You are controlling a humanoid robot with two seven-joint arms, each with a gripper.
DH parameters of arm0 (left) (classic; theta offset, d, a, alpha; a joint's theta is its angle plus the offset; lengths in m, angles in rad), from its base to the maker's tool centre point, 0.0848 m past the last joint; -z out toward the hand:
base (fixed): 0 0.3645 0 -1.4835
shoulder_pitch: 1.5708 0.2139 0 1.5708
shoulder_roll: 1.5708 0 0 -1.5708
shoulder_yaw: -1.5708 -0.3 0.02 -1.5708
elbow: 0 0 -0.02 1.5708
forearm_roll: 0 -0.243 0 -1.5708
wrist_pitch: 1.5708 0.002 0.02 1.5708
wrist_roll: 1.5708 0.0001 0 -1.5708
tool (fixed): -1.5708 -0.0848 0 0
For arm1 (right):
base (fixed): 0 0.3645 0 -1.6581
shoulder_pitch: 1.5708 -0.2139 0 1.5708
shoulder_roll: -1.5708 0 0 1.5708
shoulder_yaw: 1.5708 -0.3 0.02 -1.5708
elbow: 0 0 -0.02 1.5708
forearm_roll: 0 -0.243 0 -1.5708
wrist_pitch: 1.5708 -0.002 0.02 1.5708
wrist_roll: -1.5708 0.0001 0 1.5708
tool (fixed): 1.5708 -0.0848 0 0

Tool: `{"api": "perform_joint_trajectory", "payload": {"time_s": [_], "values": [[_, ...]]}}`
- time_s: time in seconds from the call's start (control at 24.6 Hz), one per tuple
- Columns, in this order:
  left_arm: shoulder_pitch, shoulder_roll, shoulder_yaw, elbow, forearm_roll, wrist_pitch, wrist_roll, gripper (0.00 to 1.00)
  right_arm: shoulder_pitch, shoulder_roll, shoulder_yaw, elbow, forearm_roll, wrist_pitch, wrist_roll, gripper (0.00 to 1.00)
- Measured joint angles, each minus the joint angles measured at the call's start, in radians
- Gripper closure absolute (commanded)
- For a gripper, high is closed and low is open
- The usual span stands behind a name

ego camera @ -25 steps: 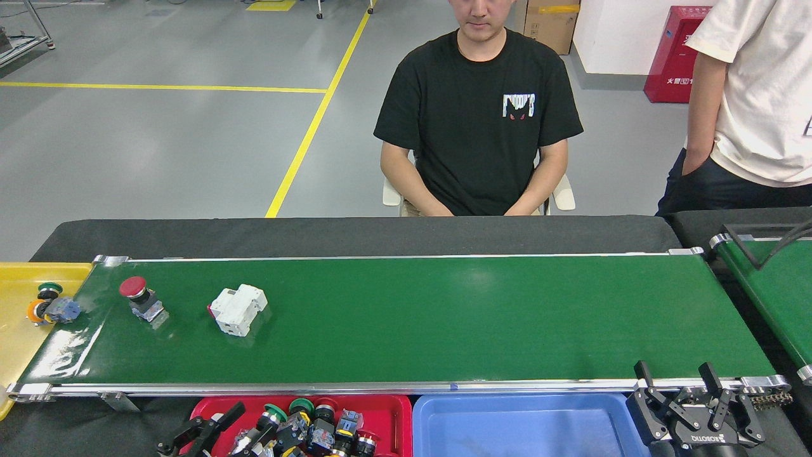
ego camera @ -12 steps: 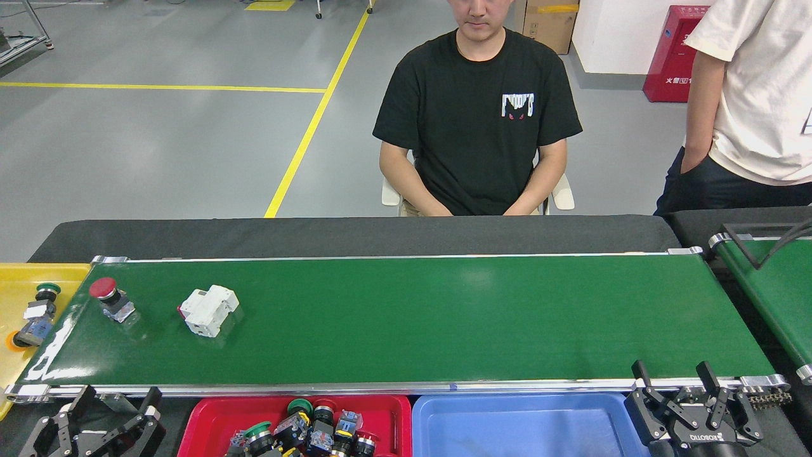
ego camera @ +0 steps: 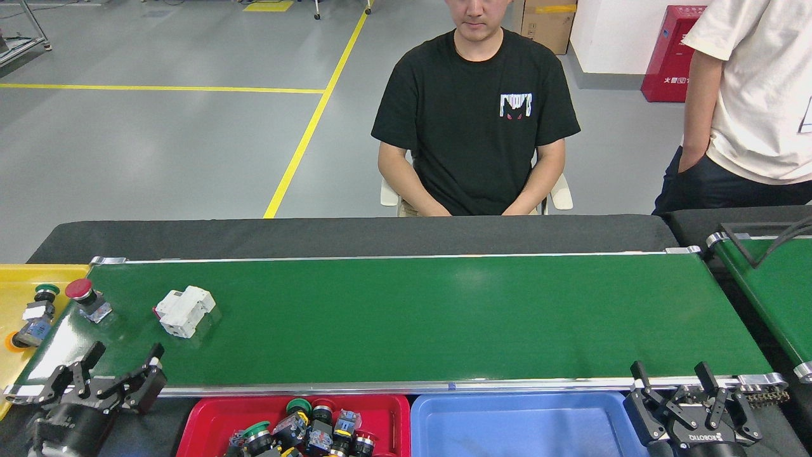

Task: Pick switch part from conveyor to tray
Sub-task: 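Reach the left gripper to the white switch block on the belt, then grasp and lift the white switch block with the left gripper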

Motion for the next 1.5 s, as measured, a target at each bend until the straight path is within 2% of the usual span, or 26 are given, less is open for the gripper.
{"api": "perform_joint_trajectory", "payload": {"time_s": [0.28, 0.41, 0.53, 0.57, 0.69, 0.77, 0.93, 0.98, 1.1, 1.22, 1.38, 1.5], "values": [[-0.106, 0.005, -0.019, 0.169, -0.002, 0.038, 0.004, 0.00, 0.000, 0.000, 0.000, 0.000, 0.000, -0.001, 0.000, 0.00], [-0.178, 0.032, -0.095, 0.272, -0.002, 0.114, 0.011, 0.00, 0.000, 0.000, 0.000, 0.000, 0.000, -0.001, 0.000, 0.00], [-0.264, 0.047, -0.194, 0.404, -0.002, 0.244, 0.072, 0.03, 0.000, 0.000, 0.000, 0.000, 0.000, -0.001, 0.000, 0.00], [-0.292, 0.048, -0.224, 0.448, -0.002, 0.285, 0.102, 0.09, 0.000, 0.000, 0.000, 0.000, 0.000, -0.001, 0.000, 0.00], [-0.349, 0.048, -0.285, 0.546, -0.002, 0.367, 0.179, 0.45, 0.000, 0.000, 0.000, 0.000, 0.000, -0.001, 0.000, 0.00], [-0.356, 0.049, -0.292, 0.568, -0.002, 0.393, 0.221, 0.64, 0.000, -0.001, 0.000, 0.000, 0.000, -0.001, 0.000, 0.00], [-0.355, 0.047, -0.296, 0.572, -0.001, 0.403, 0.257, 0.82, 0.000, -0.002, 0.000, 0.000, 0.000, -0.001, 0.000, 0.00], [-0.351, 0.047, -0.299, 0.568, -0.001, 0.404, 0.260, 0.84, 0.000, -0.006, 0.000, 0.000, 0.000, -0.001, 0.000, 0.00], [-0.323, 0.047, -0.304, 0.521, 0.000, 0.383, 0.266, 0.87, 0.000, -0.012, 0.000, 0.000, 0.000, -0.001, 0.000, 0.00], [-0.246, 0.038, -0.309, 0.385, 0.000, 0.343, 0.267, 0.87, 0.000, -0.012, -0.001, 0.000, 0.000, -0.001, 0.000, 0.00], [-0.103, 0.022, -0.329, 0.103, 0.001, 0.251, 0.250, 0.86, 0.000, -0.012, -0.008, 0.000, 0.000, -0.006, 0.000, 0.00], [0.004, -0.026, -0.391, -0.139, 0.000, 0.147, 0.201, 0.85, 0.000, -0.017, -0.019, 0.000, 0.000, -0.007, 0.000, 0.00]]}}
